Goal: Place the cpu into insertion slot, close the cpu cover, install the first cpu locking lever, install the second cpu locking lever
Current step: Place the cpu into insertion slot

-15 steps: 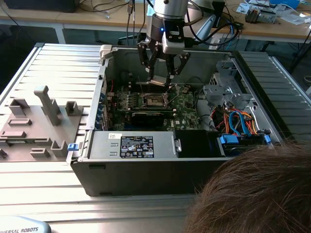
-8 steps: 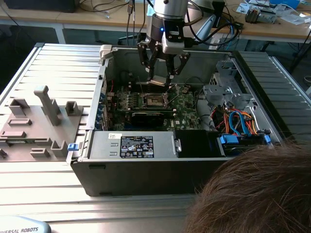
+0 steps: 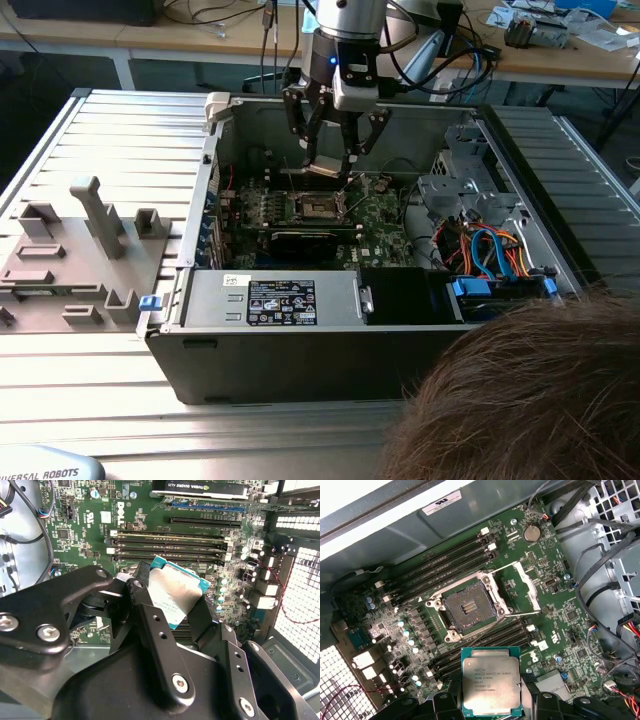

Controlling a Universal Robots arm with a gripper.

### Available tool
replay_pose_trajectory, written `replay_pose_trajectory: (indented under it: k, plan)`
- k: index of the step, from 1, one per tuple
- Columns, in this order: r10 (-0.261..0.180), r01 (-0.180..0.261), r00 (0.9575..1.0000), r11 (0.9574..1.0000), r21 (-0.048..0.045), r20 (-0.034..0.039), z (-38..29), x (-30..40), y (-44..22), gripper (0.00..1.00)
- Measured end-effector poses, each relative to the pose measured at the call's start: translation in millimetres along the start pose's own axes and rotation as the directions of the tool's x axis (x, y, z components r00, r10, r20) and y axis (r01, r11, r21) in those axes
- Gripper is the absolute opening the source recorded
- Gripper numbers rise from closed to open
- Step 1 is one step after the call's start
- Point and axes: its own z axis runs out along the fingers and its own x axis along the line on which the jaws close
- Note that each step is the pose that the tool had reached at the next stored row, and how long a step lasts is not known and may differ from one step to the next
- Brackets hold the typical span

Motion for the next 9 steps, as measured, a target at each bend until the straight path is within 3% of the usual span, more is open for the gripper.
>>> replay_pose_trajectory:
  k: [9]
  plan:
    - [0.007, -0.007, 1.0, 1.0, 0.0007, -0.0008, 0.0, 0.0, 0.0, 0.55]
